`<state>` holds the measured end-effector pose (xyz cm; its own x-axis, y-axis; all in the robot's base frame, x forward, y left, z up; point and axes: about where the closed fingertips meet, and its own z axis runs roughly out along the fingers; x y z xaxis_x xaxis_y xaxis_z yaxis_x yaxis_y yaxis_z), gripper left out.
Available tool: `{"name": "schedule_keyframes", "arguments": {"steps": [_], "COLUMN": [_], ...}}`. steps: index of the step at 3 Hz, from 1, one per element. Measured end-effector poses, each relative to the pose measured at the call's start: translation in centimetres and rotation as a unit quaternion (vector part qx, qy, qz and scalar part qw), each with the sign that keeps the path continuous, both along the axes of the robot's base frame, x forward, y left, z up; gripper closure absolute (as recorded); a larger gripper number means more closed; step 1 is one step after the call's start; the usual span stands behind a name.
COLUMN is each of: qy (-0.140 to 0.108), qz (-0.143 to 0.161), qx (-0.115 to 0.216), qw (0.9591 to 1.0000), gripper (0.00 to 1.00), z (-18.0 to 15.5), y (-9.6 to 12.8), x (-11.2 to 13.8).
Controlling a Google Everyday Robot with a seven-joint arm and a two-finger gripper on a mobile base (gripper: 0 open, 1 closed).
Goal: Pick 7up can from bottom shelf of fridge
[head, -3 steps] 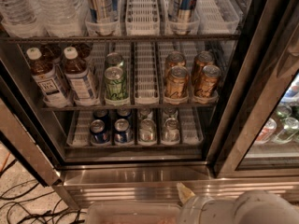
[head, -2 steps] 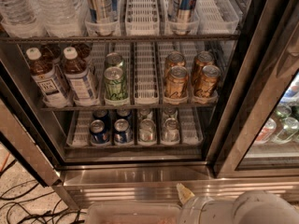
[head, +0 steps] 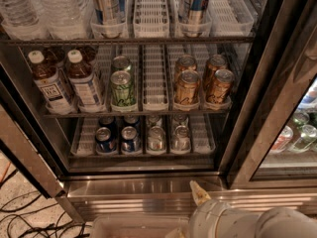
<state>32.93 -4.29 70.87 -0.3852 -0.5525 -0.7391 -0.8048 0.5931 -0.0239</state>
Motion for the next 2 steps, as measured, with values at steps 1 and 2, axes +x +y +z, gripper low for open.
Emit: {"name": "schedule_keyframes", "arguments": {"steps": [1,2], "qy": [-0.081,-0.162], "qz": [-0.008,0.006], "qx": [0.035,0.081], "qw": [0.9961,0.9834], "gripper": [0.0,0.0], "z": [2.3,5.0], "y": [-1.3,-1.0], "x": [3.8,7.8]}}
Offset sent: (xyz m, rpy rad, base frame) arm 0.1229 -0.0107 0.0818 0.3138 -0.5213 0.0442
